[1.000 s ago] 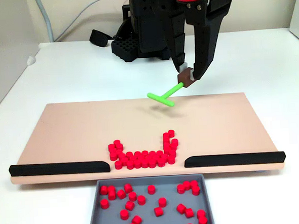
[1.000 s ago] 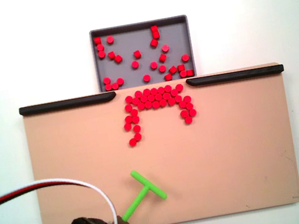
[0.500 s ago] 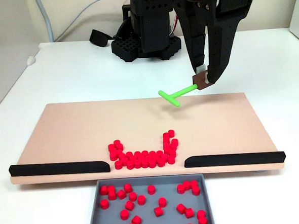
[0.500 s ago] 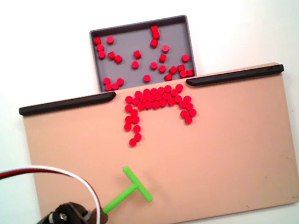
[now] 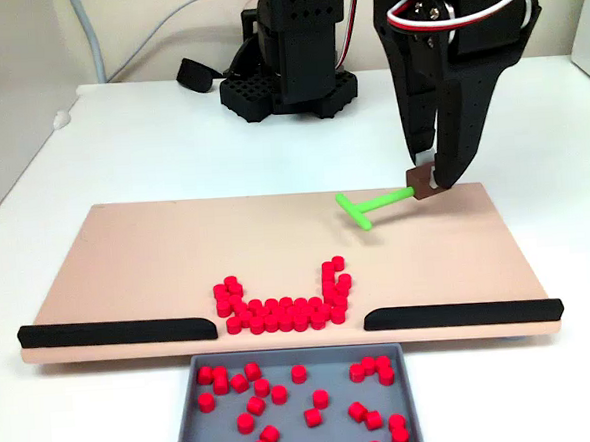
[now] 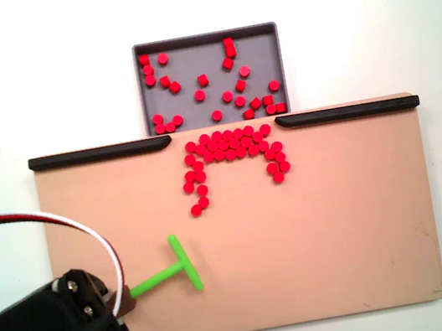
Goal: Gather the left side granules
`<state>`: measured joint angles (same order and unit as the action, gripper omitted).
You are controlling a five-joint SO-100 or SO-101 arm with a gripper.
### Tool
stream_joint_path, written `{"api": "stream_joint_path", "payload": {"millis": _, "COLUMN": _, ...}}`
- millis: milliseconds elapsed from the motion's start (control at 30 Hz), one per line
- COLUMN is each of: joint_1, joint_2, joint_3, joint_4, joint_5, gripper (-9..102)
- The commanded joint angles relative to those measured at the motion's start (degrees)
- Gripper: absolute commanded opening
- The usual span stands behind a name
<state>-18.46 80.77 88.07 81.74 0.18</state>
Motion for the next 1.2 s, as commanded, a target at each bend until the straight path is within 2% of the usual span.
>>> {"api": "stream_joint_path", "payload": {"millis": 0, "joint_1": -0.7, "joint_2": 0.1, "joint_3": -3.2, "joint_4": 0.4, "joint_5": 0.7, "gripper": 0}}
{"api": "stream_joint_path", "payload": {"millis": 667, "joint_1": -0.3, "joint_2": -1.7, "joint_3": -4.6, "joint_4": 0.1, "joint_5": -0.4, "gripper": 0}}
{"api": "stream_joint_path", "payload": {"millis": 1167, "joint_1": 0.3, "joint_2": -5.4, "joint_3": -9.0, "joint_4": 0.3, "joint_5": 3.4, "gripper": 0}}
